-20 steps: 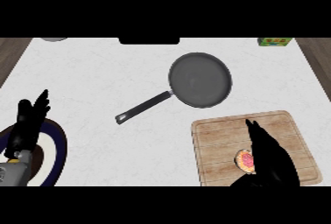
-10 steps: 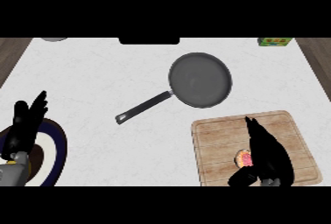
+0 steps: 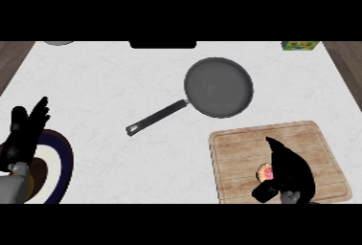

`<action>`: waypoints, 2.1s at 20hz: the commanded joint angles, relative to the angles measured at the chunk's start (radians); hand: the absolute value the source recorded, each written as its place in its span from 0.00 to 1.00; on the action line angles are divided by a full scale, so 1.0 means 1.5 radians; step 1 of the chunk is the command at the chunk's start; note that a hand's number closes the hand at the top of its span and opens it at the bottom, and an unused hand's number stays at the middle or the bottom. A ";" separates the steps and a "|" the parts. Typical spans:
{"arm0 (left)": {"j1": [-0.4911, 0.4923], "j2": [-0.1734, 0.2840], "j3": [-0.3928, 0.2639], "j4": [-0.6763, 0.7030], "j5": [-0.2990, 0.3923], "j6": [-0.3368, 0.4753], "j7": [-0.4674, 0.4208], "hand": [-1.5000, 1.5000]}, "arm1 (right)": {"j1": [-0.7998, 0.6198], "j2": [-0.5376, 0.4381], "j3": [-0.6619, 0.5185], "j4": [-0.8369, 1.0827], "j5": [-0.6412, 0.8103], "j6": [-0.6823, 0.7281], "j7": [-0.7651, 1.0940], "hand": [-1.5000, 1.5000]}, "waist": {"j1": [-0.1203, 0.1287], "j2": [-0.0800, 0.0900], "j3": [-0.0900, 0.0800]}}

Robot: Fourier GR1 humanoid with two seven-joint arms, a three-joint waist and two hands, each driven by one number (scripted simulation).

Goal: Pick the cupcake from the cutting board and place it in the pan

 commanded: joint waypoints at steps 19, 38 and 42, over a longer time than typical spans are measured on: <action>-0.001 -0.031 0.040 0.011 -0.049 -0.018 -0.015 0.50 | 0.168 -0.030 -0.044 -0.073 0.129 -0.085 -0.080 1.00 | -0.004 0.000 0.000; 0.037 -0.042 0.044 -0.043 -0.052 -0.037 -0.001 0.50 | -0.063 0.050 -0.023 -0.154 0.296 -0.194 -0.104 1.00 | 0.005 0.000 0.000; 0.002 -0.068 0.031 0.010 -0.069 -0.019 -0.021 0.50 | -0.220 0.086 -0.111 0.011 0.243 -0.231 -0.124 1.00 | 0.008 0.003 0.000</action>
